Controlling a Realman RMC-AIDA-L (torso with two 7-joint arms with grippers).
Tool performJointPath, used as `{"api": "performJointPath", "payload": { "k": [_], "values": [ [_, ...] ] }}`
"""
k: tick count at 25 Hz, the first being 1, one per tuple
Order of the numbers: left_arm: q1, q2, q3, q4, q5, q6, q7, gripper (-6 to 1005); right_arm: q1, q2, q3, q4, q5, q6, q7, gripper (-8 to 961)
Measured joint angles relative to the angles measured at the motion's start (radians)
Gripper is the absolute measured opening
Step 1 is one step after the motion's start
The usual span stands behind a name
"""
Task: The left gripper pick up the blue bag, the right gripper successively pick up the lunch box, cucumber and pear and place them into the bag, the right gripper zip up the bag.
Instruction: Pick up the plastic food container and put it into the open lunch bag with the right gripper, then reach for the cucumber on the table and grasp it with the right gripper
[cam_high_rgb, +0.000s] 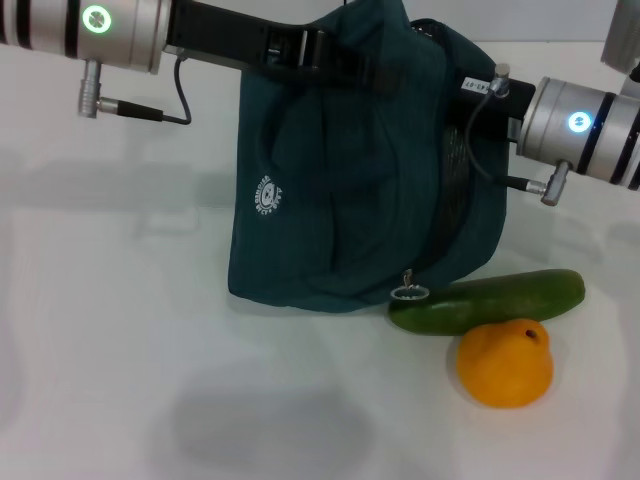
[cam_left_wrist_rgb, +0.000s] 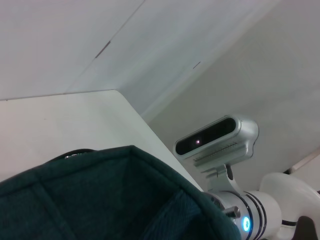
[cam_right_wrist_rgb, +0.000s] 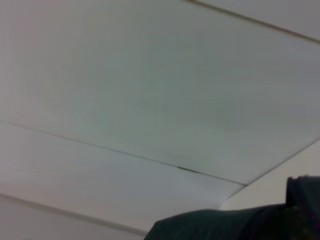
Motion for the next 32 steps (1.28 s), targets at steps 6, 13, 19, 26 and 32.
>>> {"api": "performJointPath", "payload": {
  "k": [6,13,19,26,32],
  "values": [
    [0.012,0.008,-0.005,0.000,0.000,0.000,0.000,96,-0.013,0.000,0.001,-0.001,0.003,-0.010,-0.057,150],
    [0.014,0.017,-0.007,0.000,0.000,-0.001,0.000,97,-0.028,-0.008,0.005,0.008,0.003,-0.057,-0.122,202],
    [0.025,0.023,-0.014,0.000,0.000,-0.010,0.000,98,-0.117,-0.015,0.082,0.003,0.001,-0.141,-0.215,325],
    [0.040,0.026,-0.024,0.000,0.000,-0.022,0.000,99,-0.252,-0.041,0.235,-0.003,-0.001,-0.409,-0.570,483],
    [0.054,0.026,-0.024,0.000,0.000,-0.049,0.000,100,-0.363,-0.065,0.325,0.004,-0.001,-0.515,-0.826,481]
  ]
}}
